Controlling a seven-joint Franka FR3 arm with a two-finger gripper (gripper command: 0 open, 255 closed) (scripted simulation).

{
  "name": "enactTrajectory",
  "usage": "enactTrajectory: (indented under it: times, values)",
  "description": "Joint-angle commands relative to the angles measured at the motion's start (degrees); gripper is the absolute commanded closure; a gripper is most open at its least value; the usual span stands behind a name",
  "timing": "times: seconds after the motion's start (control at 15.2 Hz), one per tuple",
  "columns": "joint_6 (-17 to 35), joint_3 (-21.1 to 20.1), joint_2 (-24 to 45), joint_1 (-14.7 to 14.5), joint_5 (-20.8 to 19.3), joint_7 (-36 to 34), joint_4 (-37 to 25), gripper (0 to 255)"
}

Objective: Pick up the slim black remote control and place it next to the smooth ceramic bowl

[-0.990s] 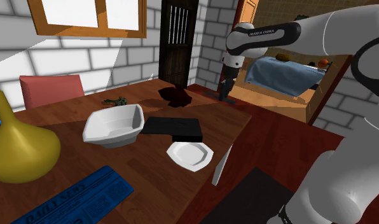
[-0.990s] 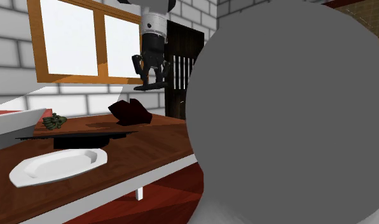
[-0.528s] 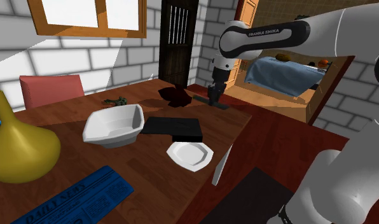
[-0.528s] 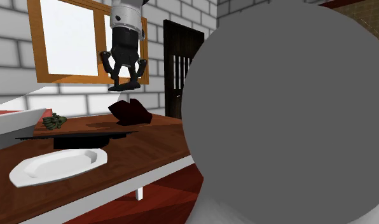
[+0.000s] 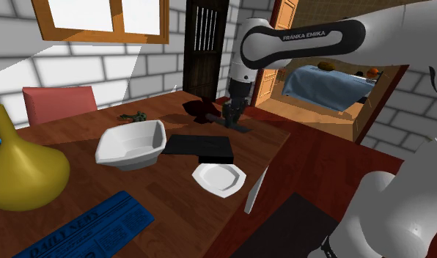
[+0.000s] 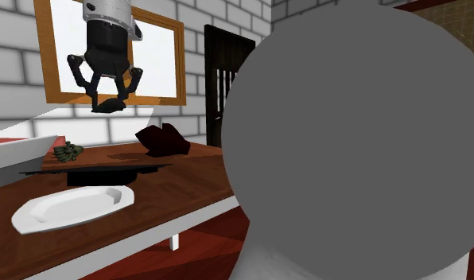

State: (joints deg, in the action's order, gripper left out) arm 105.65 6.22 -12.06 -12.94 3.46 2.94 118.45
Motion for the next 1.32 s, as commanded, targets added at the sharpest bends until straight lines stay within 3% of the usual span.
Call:
enactTrajectory:
  times: [0.0, 0.66, 1.25]
  values:
    - [0.6, -1.8, -0.1, -1.3, 0.4, -3.0, 0.4, 255]
    - [1.6, -10.0, 4.0, -7.2, 2.0, -16.5, -3.7, 255]
    - [1.5, -16.5, 12.4, -12.5, 1.1, -28.6, -13.1, 255]
